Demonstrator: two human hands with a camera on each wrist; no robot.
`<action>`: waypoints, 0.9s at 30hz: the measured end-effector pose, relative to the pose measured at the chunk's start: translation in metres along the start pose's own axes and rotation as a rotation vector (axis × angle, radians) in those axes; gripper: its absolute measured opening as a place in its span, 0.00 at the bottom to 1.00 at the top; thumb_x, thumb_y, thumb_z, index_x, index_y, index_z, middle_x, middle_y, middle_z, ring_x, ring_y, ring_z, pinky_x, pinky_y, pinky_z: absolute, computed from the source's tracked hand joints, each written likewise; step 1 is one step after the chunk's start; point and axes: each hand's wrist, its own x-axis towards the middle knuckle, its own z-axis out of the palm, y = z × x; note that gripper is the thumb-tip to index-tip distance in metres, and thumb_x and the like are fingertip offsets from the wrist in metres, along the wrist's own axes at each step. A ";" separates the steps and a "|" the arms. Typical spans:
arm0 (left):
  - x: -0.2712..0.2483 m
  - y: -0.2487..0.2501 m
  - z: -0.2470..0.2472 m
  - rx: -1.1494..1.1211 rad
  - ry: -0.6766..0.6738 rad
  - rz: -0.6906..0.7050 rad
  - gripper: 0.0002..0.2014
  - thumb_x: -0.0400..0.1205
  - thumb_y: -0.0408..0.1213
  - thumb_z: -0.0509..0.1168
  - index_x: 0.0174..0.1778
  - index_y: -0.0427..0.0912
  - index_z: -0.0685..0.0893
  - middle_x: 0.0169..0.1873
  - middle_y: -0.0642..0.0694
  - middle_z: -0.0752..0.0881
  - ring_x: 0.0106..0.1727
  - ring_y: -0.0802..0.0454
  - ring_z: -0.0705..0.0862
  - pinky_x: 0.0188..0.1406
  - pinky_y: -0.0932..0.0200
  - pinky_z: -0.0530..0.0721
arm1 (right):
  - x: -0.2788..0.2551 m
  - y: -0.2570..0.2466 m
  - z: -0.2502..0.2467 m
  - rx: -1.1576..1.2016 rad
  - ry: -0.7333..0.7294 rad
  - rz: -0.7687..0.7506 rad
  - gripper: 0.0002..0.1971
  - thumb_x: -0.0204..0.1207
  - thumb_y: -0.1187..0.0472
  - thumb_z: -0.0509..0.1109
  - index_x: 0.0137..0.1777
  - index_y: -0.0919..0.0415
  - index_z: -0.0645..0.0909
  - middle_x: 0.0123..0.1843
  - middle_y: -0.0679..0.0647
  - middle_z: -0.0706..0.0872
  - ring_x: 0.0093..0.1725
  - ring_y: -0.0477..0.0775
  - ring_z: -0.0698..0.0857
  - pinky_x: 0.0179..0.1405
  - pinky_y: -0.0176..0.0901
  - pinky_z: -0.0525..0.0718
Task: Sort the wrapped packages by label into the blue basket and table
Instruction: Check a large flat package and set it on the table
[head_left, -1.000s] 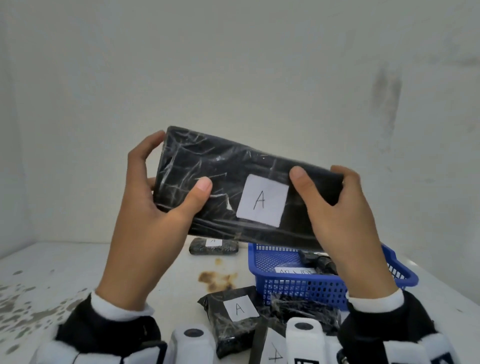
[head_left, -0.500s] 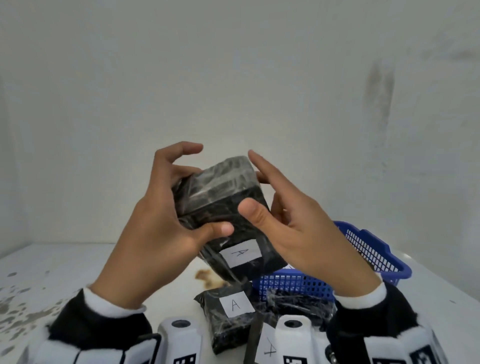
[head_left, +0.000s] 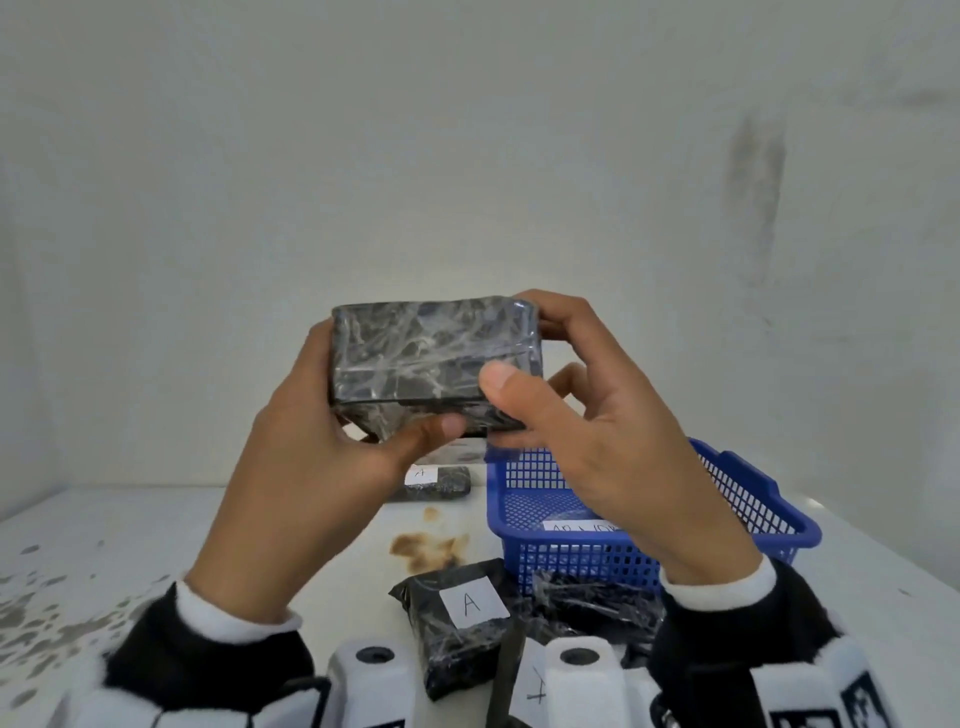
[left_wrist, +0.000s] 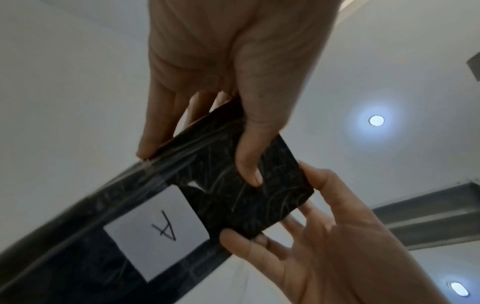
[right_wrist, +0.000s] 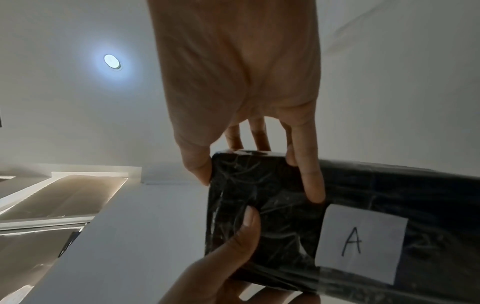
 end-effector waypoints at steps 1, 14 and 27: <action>0.000 0.001 -0.003 -0.034 -0.037 -0.020 0.31 0.60 0.62 0.80 0.58 0.68 0.76 0.48 0.78 0.84 0.49 0.76 0.84 0.46 0.76 0.78 | 0.000 0.000 0.000 -0.002 0.006 -0.002 0.23 0.69 0.35 0.70 0.65 0.34 0.77 0.61 0.36 0.81 0.48 0.58 0.85 0.49 0.60 0.91; 0.001 0.003 -0.003 -0.370 -0.128 -0.014 0.28 0.68 0.56 0.69 0.64 0.53 0.80 0.55 0.52 0.90 0.54 0.54 0.90 0.54 0.58 0.86 | -0.002 0.001 -0.008 0.125 -0.002 -0.014 0.23 0.63 0.42 0.79 0.58 0.39 0.81 0.60 0.45 0.81 0.45 0.55 0.84 0.45 0.57 0.93; 0.003 0.000 0.000 -0.467 -0.005 -0.091 0.20 0.72 0.53 0.72 0.56 0.49 0.80 0.44 0.52 0.88 0.37 0.59 0.89 0.37 0.68 0.84 | 0.000 -0.001 0.003 0.172 0.027 0.011 0.12 0.71 0.39 0.78 0.44 0.41 0.80 0.55 0.56 0.85 0.49 0.75 0.83 0.39 0.44 0.87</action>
